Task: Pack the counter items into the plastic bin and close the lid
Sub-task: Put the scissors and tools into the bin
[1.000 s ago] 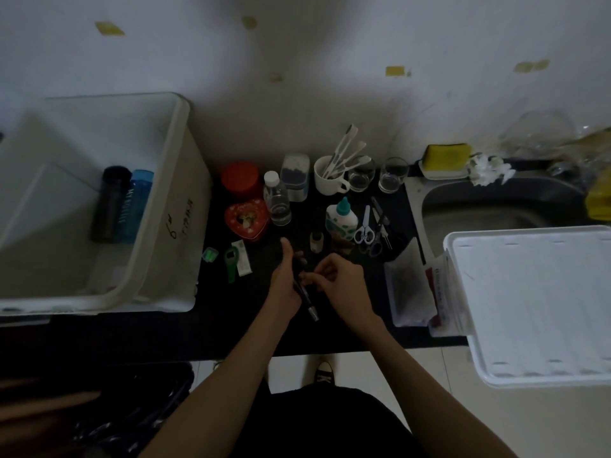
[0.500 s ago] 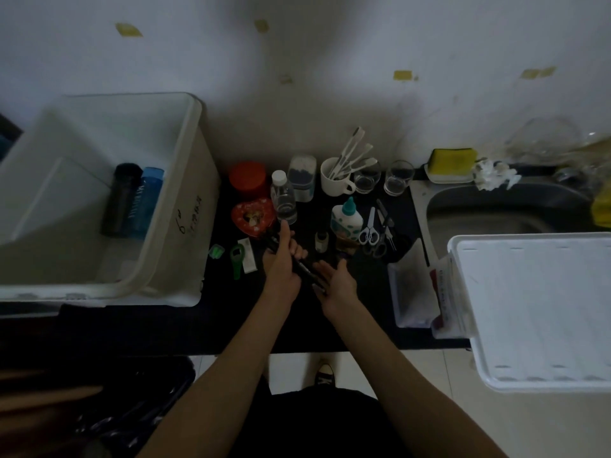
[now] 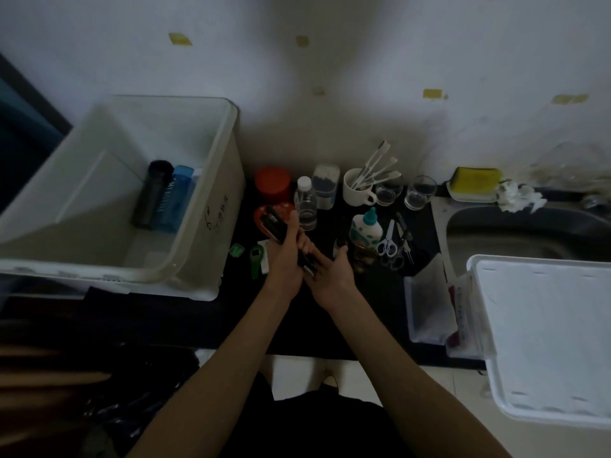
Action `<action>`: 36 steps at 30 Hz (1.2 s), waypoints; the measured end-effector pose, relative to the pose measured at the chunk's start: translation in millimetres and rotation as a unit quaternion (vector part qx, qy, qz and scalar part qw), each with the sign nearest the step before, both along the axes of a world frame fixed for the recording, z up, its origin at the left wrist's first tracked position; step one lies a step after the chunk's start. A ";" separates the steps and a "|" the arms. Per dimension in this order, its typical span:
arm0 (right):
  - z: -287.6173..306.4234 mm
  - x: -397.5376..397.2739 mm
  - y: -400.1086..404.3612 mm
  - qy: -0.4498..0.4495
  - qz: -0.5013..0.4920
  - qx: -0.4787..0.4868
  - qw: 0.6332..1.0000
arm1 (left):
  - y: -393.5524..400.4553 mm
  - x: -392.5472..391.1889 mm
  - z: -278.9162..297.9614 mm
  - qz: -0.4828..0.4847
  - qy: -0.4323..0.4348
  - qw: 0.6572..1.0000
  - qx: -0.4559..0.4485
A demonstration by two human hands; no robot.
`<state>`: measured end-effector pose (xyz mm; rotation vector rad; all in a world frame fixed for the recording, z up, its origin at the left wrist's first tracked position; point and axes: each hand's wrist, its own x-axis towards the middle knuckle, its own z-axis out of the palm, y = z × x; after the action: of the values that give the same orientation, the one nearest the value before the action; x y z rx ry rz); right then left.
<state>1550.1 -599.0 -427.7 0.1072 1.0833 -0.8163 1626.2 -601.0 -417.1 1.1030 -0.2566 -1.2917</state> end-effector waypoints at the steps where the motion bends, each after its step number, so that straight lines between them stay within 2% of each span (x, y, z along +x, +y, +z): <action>1: 1.5 3.5 -0.9 -0.026 0.010 -0.004 1.000 | 1.2 0.4 1.4 -0.006 -0.007 1.000 0.000; 3: 5.5 10.6 -2.2 -0.073 0.052 -0.025 0.996 | 2.6 3.5 5.2 -0.014 -0.018 1.000 0.000; 4: 5.9 12.5 -1.9 -0.065 0.075 -0.045 0.994 | 3.0 8.7 7.7 -0.017 -0.036 0.999 0.000; 7: 11.3 8.1 -4.8 0.048 0.167 -0.163 0.971 | 5.0 34.6 19.3 -0.042 -0.157 0.987 0.009; 9: 26.4 5.5 -13.4 0.114 0.213 -0.262 0.934 | 8.2 51.6 32.6 -0.090 -0.248 0.964 0.037; 12: 56.0 16.2 -29.8 0.164 0.281 -0.378 0.867 | 10.6 73.6 54.2 -0.161 -0.377 0.907 0.094; 14: 69.6 29.9 -38.9 0.202 0.319 -0.442 0.814 | 11.1 89.1 67.7 -0.207 -0.429 0.874 0.099; 16: 79.2 43.6 -45.3 0.234 0.333 -0.480 0.777 | 11.4 106.0 80.4 -0.237 -0.441 0.859 0.106; 21: 99.7 83.4 -52.5 0.211 0.374 -0.513 0.743 | 15.1 152.9 101.5 -0.279 -0.445 0.843 0.120; 26: 109.6 137.9 -62.4 0.219 0.408 -0.520 0.717 | 19.8 204.2 108.6 -0.310 -0.393 0.862 0.083; 28: 113.2 163.1 -67.2 0.224 0.409 -0.512 0.722 | 17.0 231.6 113.6 -0.330 -0.383 0.860 0.071; 32: 115.7 213.3 -79.9 0.205 0.383 -0.500 0.749 | 6.3 298.9 123.8 -0.402 -0.374 0.834 0.060; 36: 113.0 254.7 -87.2 0.239 0.392 -0.482 0.746 | -5.0 363.8 111.4 -0.450 -0.420 0.784 0.081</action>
<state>1804.7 -686.2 -314.7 -1.4279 0.9076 -0.5258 1990.0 -606.1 -305.7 1.7681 -1.5217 -1.5496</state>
